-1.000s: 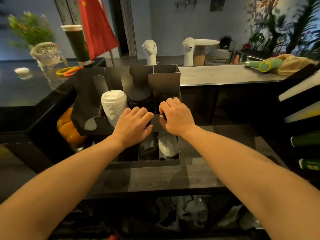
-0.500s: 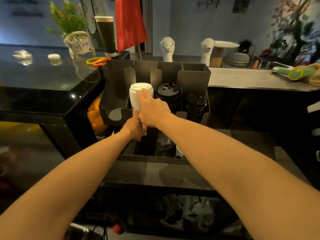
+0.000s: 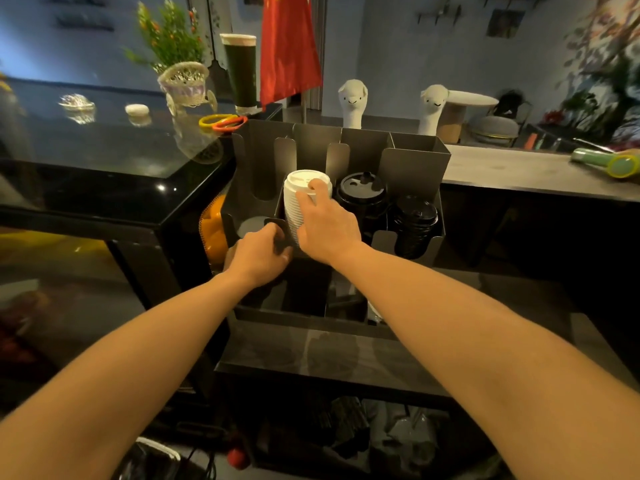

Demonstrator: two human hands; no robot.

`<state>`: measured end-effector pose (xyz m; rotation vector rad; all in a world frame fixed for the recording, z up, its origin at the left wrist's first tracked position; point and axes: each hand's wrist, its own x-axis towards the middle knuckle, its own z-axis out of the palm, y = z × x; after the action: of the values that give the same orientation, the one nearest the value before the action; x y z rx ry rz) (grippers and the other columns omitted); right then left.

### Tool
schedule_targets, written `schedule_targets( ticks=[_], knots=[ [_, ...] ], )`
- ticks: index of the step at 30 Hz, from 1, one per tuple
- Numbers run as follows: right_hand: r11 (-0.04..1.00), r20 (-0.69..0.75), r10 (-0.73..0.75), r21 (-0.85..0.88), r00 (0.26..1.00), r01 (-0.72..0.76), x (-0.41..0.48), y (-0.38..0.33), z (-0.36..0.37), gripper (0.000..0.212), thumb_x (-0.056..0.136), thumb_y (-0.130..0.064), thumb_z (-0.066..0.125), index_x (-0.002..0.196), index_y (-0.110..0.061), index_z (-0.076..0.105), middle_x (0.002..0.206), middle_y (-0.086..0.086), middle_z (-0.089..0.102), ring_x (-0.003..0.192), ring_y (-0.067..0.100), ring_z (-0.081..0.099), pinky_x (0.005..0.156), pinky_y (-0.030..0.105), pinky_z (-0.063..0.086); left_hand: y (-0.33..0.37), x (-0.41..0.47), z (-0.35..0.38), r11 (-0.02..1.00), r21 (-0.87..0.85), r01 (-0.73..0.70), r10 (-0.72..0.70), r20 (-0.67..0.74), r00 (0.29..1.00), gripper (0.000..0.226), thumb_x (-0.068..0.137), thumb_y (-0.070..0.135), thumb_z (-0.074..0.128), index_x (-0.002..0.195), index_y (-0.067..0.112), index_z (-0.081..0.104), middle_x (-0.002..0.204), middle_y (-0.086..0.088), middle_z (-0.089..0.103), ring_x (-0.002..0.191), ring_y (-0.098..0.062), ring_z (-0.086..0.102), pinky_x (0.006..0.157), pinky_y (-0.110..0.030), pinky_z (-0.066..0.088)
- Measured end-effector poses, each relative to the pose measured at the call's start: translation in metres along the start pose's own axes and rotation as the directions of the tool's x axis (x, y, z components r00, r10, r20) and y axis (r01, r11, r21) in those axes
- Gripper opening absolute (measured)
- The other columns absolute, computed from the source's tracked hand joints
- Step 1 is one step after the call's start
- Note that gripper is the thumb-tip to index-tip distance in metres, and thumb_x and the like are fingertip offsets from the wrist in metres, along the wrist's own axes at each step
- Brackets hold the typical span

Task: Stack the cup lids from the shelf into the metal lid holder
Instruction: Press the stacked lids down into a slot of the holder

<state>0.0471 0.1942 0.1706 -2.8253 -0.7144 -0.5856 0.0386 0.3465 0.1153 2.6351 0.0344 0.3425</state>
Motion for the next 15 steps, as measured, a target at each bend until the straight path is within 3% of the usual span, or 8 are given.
schedule_targets(
  ticks=[3,5,9,12,15],
  knots=[
    [0.986,0.010,-0.144,0.087,0.990,0.143,0.003,-0.011,-0.002,0.057,0.093,-0.021,0.055,0.148,-0.018,0.039,0.157,0.002,0.026,0.125,0.034,0.050,0.080,0.042,0.054,-0.017,0.005,-0.006,0.997,-0.019,0.080,-0.080,0.031,0.996,0.056,0.088,0.034,0.073,0.131,0.015,0.042,0.107,-0.005,0.065,0.086,-0.021,0.065,0.077,-0.040,0.059],
    [0.973,0.113,-0.205,0.132,0.972,0.190,0.008,-0.023,0.000,0.059,0.096,-0.018,0.050,0.152,-0.018,0.033,0.160,-0.001,0.026,0.128,0.034,0.051,0.089,0.046,0.052,-0.025,0.011,-0.011,0.988,0.097,0.123,-0.133,0.097,0.986,0.076,0.088,0.041,0.070,0.147,0.020,0.027,0.119,-0.012,0.064,0.096,-0.028,0.067,0.080,-0.041,0.058],
    [0.988,0.324,-0.151,0.091,0.934,0.128,0.028,-0.046,0.008,0.057,0.095,-0.017,0.054,0.149,-0.014,0.035,0.151,0.007,0.039,0.123,0.037,0.054,0.088,0.044,0.048,-0.018,0.025,-0.021,0.905,0.376,0.200,-0.314,0.269,0.911,0.085,0.094,0.052,0.056,0.156,0.030,0.002,0.131,-0.016,0.055,0.116,-0.033,0.058,0.089,-0.042,0.050],
    [0.994,0.479,-0.094,-0.009,0.873,0.112,0.046,-0.057,0.002,0.043,0.092,-0.017,0.060,0.134,-0.011,0.051,0.127,0.011,0.056,0.099,0.029,0.062,0.078,0.036,0.049,-0.018,0.035,-0.022,0.898,0.334,0.287,-0.403,0.362,0.840,0.076,0.097,0.047,0.054,0.157,0.027,0.011,0.145,-0.019,0.045,0.130,-0.036,0.049,0.101,-0.044,0.046],
    [0.987,0.544,-0.085,-0.067,0.835,0.145,0.058,-0.062,0.002,0.027,0.094,-0.017,0.059,0.120,-0.010,0.061,0.083,0.003,0.056,0.067,0.019,0.053,0.071,0.032,0.047,-0.024,0.042,-0.019,0.848,0.473,0.240,-0.405,0.283,0.869,0.067,0.092,0.045,0.060,0.148,0.028,0.028,0.107,-0.012,0.060,0.098,-0.031,0.063,0.090,-0.043,0.054]
  ],
)
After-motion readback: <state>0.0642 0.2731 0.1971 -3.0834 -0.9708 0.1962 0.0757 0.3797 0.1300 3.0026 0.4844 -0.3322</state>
